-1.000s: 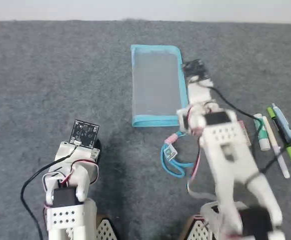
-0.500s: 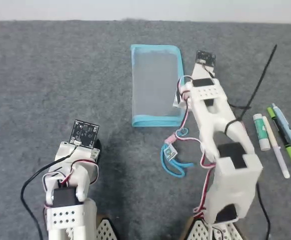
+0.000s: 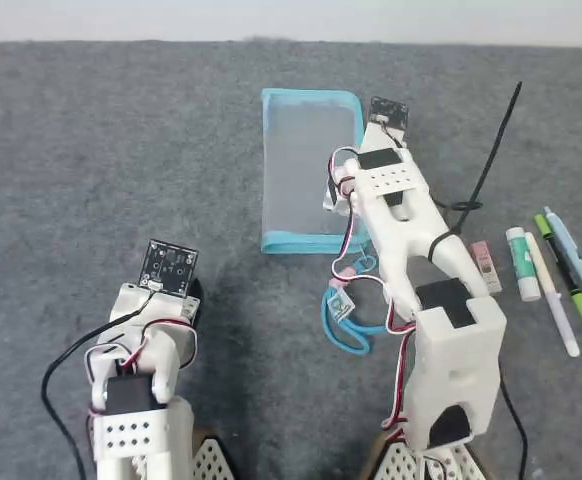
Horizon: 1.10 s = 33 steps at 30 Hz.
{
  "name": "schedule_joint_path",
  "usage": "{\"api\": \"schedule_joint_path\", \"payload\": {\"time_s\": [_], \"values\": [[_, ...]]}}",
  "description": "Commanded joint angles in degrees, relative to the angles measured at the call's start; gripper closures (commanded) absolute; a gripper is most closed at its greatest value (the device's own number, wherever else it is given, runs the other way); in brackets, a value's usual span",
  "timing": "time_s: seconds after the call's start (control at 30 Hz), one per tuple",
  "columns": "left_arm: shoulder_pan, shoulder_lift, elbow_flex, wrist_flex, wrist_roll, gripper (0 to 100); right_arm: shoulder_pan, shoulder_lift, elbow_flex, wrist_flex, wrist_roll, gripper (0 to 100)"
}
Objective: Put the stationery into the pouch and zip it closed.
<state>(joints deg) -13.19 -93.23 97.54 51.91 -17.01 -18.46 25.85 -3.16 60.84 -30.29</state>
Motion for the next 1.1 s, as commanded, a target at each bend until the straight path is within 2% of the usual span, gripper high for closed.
{"api": "schedule_joint_path", "payload": {"time_s": [0.0, 0.07, 0.17, 0.33, 0.4, 0.53, 0.67, 0.77, 1.07], "values": [[0.2, -0.9, -0.6, -0.3, 0.8, 82, -1.4, -4.4, -3.1, 3.9, 8.4, 79.0], [0.2, -0.9, -0.6, -0.3, 0.8, 82, -2.4, -8.5, -2.3, 4.2, 14.6, 79.0], [0.2, -0.9, -0.6, -0.3, 0.8, 82, -4.8, -15.7, 3.1, 1.7, 19.5, 79.0], [0.2, -0.9, -0.6, -0.3, 0.8, 82, -9.6, -30.1, 24.8, -14.0, 31.6, 79.0], [0.2, -0.9, -0.6, -0.3, 0.8, 82, -10.8, -35.8, 33.8, -20.5, 40.6, 79.0], [0.2, -0.9, -0.6, -0.3, 0.8, 82, -10.9, -42.9, 43.7, -26.0, 64.8, 79.0], [0.2, -0.9, -0.6, -0.3, 0.8, 82, -11.2, -42.6, 44.1, -24.1, 77.7, 79.0], [0.2, -0.9, -0.6, -0.3, 0.8, 82, -11.2, -40.9, 44.1, -22.5, 82.7, 79.0], [0.2, -0.9, -0.6, -0.3, 0.8, 82, -11.2, -34.9, 44.2, -22.7, 85.6, 79.0]]}}
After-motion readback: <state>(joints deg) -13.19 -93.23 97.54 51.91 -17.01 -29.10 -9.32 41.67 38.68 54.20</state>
